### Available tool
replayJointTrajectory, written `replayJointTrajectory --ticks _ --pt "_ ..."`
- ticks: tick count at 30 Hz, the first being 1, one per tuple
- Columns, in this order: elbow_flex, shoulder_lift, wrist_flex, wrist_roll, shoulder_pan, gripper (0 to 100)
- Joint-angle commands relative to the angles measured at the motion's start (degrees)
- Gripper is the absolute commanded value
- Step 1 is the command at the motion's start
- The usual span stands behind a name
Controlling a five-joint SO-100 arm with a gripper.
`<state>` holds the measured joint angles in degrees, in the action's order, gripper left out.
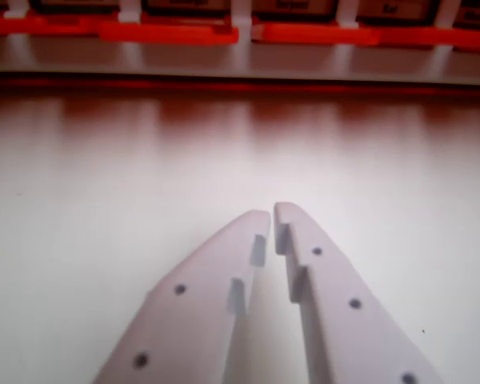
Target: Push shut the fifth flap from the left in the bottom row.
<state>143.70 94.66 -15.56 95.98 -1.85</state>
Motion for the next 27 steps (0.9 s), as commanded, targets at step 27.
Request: replayJointTrajectory --ticks 27 --pt "-22.8 -16.7 -3.2 -1.49 -2.0 0"
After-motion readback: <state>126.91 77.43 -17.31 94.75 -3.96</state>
